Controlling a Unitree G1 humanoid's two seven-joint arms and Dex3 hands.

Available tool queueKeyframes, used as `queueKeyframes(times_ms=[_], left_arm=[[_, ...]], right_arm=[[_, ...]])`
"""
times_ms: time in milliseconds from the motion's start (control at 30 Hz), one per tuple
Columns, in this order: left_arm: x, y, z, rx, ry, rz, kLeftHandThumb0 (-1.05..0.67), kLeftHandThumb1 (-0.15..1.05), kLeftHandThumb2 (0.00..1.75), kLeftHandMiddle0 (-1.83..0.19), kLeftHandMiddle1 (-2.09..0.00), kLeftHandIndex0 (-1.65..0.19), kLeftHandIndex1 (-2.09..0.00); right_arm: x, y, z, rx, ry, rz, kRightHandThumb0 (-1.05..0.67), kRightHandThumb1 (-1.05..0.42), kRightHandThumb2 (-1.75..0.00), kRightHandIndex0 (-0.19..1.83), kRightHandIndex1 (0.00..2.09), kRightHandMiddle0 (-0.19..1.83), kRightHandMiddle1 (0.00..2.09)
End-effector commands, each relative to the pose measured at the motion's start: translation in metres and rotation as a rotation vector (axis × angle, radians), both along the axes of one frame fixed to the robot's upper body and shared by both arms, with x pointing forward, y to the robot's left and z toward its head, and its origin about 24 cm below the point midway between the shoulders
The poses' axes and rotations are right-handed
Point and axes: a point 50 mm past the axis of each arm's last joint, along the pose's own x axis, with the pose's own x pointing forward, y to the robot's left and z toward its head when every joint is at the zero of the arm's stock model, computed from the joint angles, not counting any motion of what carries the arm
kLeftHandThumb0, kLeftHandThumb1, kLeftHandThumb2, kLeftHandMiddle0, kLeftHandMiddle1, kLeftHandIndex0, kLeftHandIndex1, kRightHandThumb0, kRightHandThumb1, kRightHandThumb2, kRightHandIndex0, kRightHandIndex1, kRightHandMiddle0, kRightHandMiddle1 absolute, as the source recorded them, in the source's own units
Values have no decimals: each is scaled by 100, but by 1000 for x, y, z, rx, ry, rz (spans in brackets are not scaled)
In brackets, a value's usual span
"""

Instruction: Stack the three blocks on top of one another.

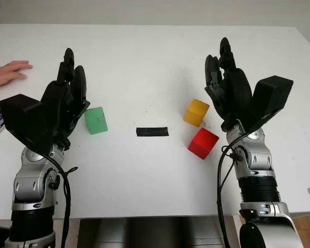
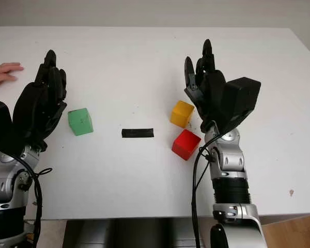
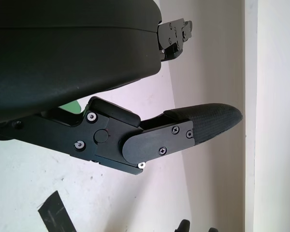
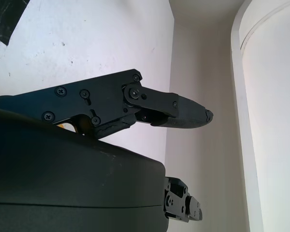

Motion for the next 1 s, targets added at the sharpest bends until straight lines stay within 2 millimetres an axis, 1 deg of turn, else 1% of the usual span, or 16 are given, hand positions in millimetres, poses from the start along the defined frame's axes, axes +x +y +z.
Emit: queueKeyframes(times_ms=[0,333,400,433,500,533,567,600,667,733,800,867,967], left_arm=[[-3,1,5,7,-21,3,-81,105,69,19,0,19,0],[-2,1,4,9,-12,4,-83,105,69,19,0,19,0],[-3,2,4,6,-12,7,-83,105,68,19,0,19,0],[-2,2,3,4,-13,10,-83,105,68,19,0,19,0],[-2,3,3,1,-15,14,-83,105,68,19,0,19,0],[-2,4,3,1,-15,14,-83,105,67,19,0,19,0],[-2,4,3,0,-15,13,-83,105,67,19,0,19,0],[-2,5,3,0,-15,11,-83,105,67,19,0,19,0],[-1,5,4,2,-13,11,-83,105,67,19,0,19,0],[0,5,4,1,-15,10,-83,105,67,19,0,19,0],[2,5,4,-2,-18,12,-83,105,67,19,0,19,0],[4,5,4,-4,-20,11,-84,105,67,19,0,19,0],[5,5,4,-9,-25,11,-84,105,67,19,0,19,0]], right_arm=[[-2,-2,6,-2,-26,-6,-58,-105,-56,-19,0,-19,0],[-1,-5,7,-10,-15,19,-55,-105,-58,-19,0,-19,0],[0,-8,12,-24,-23,42,-55,-105,-57,-19,0,-19,0],[0,-11,18,-45,-41,50,-55,-105,-56,-19,0,-19,0],[0,-15,26,-80,-70,61,-54,-105,-49,-19,0,-19,0],[0,-18,31,-111,-86,70,-53,-105,-45,-19,0,-19,0],[0,-20,36,-167,-100,69,-55,-105,-36,-16,2,-15,2],[-1,-25,43,-251,-127,68,-56,-105,-33,-13,4,-12,4],[-3,-30,54,-353,-161,81,-53,-105,-16,3,11,0,12],[-5,-36,62,-439,-181,122,-50,-102,-10,10,15,7,17],[-8,-42,72,-555,-222,166,-46,-95,-5,19,19,16,23],[-10,-45,78,-629,-242,195,-41,-89,-3,25,22,21,27],[-18,-51,88,-774,-259,223,-40,-82,-4,31,20,29,23]])
